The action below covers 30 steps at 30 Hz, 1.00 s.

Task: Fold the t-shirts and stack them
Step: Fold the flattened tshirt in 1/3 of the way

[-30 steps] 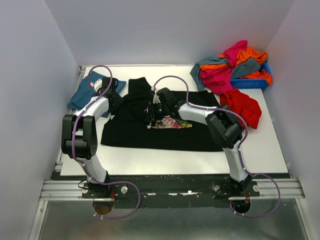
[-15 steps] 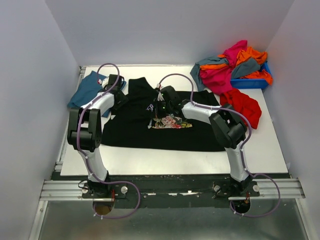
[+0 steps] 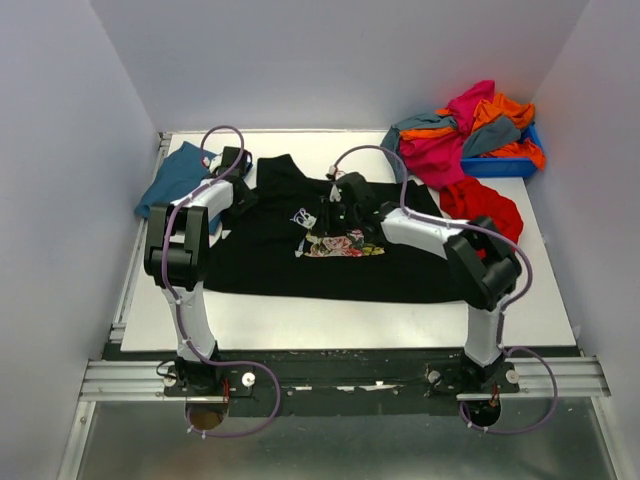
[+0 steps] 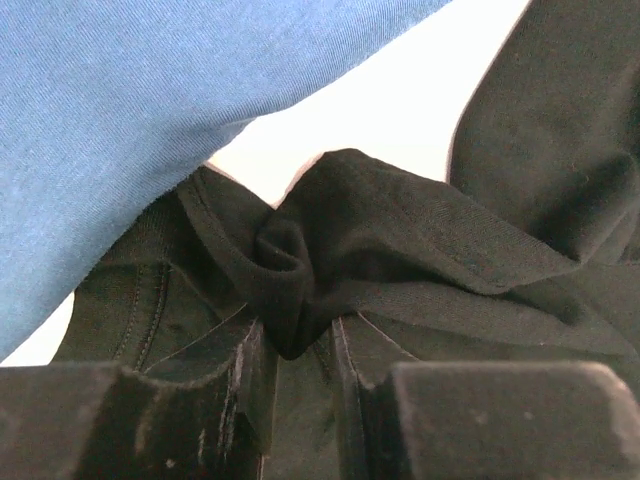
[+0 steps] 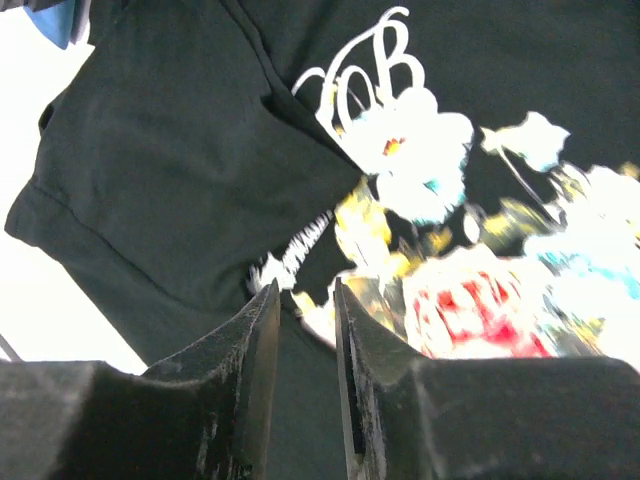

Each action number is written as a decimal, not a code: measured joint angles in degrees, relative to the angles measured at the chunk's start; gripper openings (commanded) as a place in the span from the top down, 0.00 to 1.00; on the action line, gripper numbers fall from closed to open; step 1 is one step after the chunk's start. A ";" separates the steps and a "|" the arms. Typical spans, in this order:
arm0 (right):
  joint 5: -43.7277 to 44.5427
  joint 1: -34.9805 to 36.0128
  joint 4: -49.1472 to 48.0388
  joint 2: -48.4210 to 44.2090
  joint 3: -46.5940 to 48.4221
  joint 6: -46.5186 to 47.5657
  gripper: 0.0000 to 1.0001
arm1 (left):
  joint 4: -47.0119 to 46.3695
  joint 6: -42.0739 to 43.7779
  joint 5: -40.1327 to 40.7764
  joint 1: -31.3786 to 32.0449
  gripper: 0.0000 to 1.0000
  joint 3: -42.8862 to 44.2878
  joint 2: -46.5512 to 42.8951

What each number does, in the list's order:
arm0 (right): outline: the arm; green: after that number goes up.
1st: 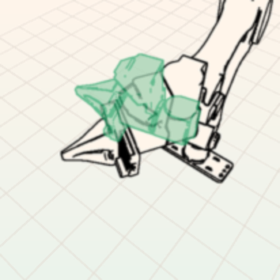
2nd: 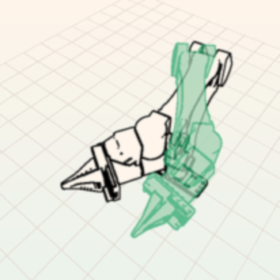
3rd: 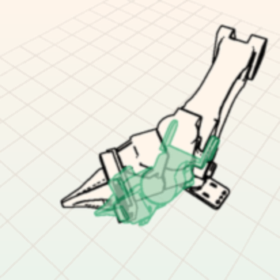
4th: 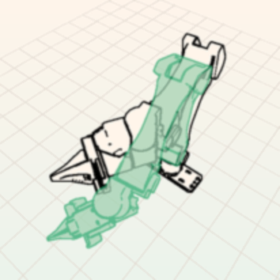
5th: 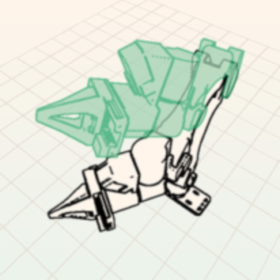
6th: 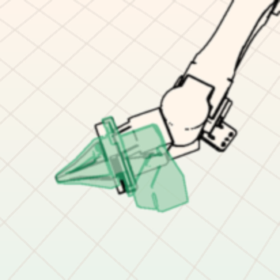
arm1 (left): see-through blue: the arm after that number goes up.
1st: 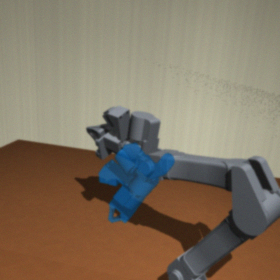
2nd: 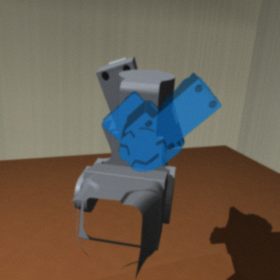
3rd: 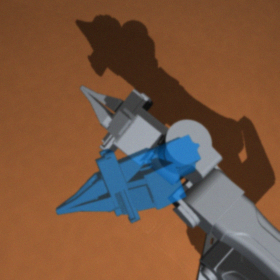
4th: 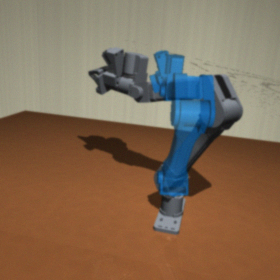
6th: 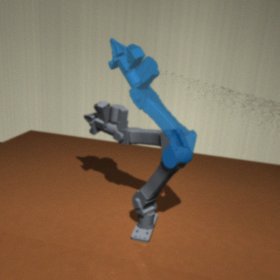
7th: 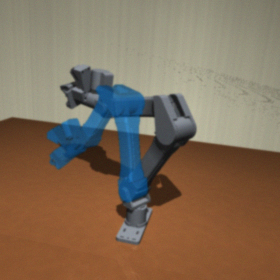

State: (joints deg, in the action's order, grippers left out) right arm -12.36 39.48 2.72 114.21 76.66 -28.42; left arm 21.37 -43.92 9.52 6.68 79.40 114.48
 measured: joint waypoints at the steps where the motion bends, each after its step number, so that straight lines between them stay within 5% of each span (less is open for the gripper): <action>1: 0.61 -0.55 -0.26 -2.12 -1.60 0.07 0.59 | 0.07 0.02 0.22 0.00 0.71 0.00 0.00; 12: 16.02 -7.17 6.99 -34.27 -22.84 1.64 0.47 | -1.11 1.36 -0.37 -0.02 0.52 0.00 0.04; 21: 25.97 -21.40 21.31 -44.81 -31.30 -2.84 0.44 | -3.91 4.02 -1.97 0.00 0.92 -0.11 0.09; 30: 29.07 -30.82 28.70 -37.16 -30.16 -9.22 0.44 | -5.46 5.62 -2.67 -0.02 0.99 -2.14 -1.22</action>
State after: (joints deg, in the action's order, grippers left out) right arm 16.71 8.67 31.42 77.06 46.50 -37.65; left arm 15.90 -38.30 6.85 6.66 77.25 113.25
